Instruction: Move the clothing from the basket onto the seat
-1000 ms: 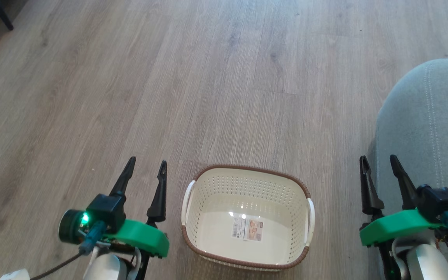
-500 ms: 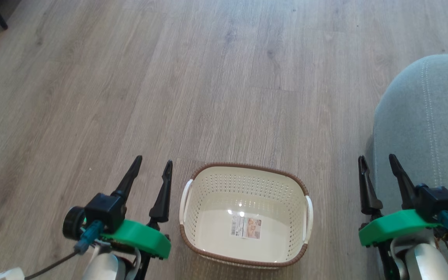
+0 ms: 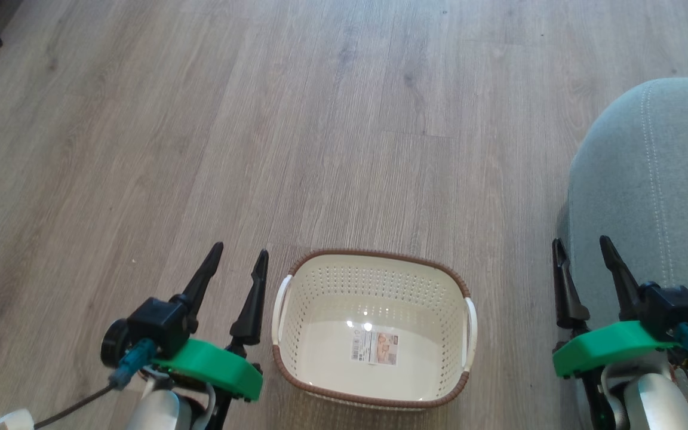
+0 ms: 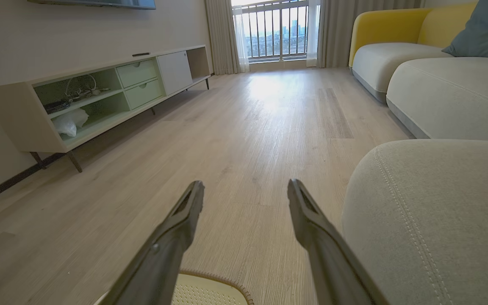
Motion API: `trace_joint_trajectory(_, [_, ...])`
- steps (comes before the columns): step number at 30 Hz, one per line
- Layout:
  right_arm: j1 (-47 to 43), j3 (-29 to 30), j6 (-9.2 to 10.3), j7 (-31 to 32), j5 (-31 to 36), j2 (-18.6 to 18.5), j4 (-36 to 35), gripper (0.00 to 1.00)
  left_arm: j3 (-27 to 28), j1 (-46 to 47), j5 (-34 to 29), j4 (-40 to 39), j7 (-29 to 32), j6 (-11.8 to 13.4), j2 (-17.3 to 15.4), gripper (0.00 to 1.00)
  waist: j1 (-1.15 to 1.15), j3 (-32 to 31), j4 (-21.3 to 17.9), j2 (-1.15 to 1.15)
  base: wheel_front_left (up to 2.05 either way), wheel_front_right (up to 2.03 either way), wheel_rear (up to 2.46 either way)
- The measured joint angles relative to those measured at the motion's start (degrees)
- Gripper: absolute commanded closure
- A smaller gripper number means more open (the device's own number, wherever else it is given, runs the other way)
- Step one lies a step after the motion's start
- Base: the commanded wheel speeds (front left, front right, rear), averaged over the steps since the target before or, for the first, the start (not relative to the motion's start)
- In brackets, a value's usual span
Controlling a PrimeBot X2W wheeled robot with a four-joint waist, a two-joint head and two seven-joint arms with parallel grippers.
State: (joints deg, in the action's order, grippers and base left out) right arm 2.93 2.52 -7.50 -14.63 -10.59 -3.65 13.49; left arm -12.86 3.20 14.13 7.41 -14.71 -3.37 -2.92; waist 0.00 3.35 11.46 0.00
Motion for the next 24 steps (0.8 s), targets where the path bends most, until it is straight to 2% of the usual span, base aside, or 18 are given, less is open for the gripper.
trace_joint_trajectory(8, [0.0, 0.2, 0.0, 0.0, 0.0, 0.0, 0.0, 0.0, 0.0, 0.0, 0.4, 0.5, 0.0, 0.0, 0.0, 0.0, 0.0, -0.1, -0.1, 0.0, 0.0, 0.0, 0.0])
trace_joint_trajectory(9, [0.0, 0.2, 0.0, 0.0, 0.0, 0.0, 0.0, 1.0, 0.0, 0.0, 0.4, 0.7, 0.0, 0.0, 0.0, 1.0, 0.0, -0.1, -0.2, 0.0, 0.0, 0.0, 0.0])
trace_joint_trajectory(15, [-2.2, 0.1, 0.0, 0.4, -0.3, 0.0, 5.1, 1.0, -0.2, -2.7, 0.9, 5.7, 0.1, 0.0, 0.0, 1.0, 0.0, -0.1, -0.3, 0.0, 0.0, 0.0, 0.0])
trace_joint_trajectory(24, [-2.4, 0.3, 0.0, 1.8, -6.2, 0.0, 5.2, 1.0, 0.0, -3.2, 6.9, 5.9, 1.2, 0.0, -0.3, 1.0, 0.0, -0.3, -1.2, 0.0, 0.0, 0.0, 0.0])
